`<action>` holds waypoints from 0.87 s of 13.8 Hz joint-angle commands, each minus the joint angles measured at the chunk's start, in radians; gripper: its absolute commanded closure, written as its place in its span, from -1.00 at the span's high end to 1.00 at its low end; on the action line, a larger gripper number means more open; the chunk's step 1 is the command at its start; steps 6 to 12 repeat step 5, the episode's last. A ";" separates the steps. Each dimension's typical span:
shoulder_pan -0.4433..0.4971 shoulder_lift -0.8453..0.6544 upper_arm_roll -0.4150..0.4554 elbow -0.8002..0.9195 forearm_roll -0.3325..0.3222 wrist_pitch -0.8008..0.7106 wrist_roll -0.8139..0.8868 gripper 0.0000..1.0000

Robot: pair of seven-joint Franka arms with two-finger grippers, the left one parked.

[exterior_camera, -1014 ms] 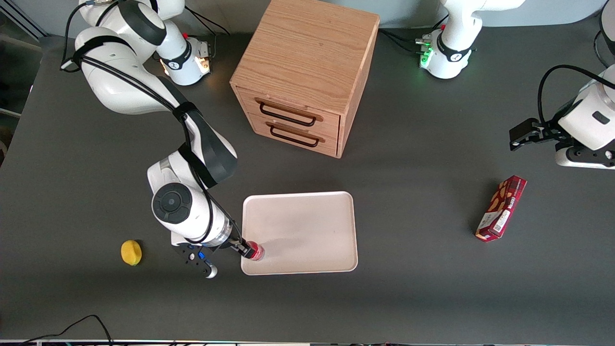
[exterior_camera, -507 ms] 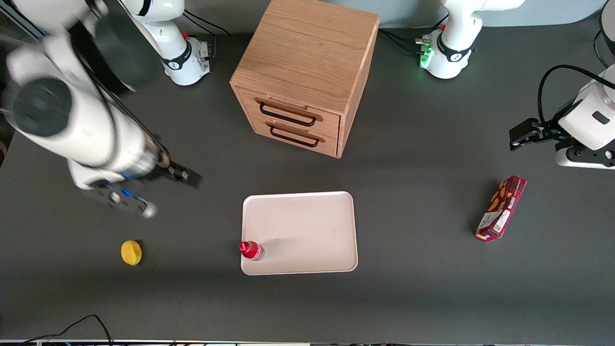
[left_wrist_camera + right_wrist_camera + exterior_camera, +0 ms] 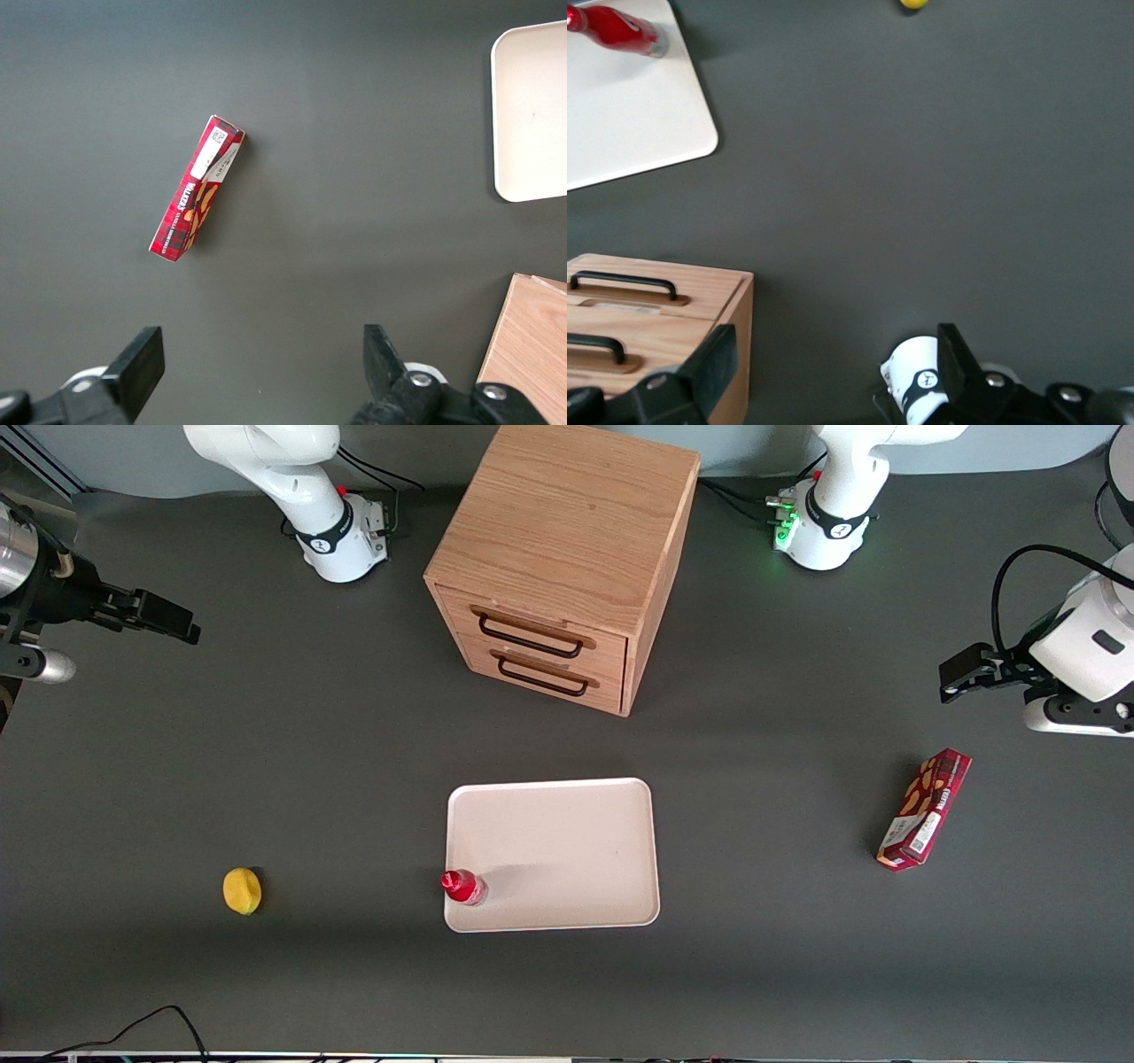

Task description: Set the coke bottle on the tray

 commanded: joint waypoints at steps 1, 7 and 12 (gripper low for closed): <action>0.007 -0.257 -0.026 -0.402 0.025 0.198 -0.049 1.00; 0.009 -0.228 -0.060 -0.326 0.041 0.177 -0.029 1.00; 0.009 -0.228 -0.060 -0.326 0.041 0.177 -0.029 1.00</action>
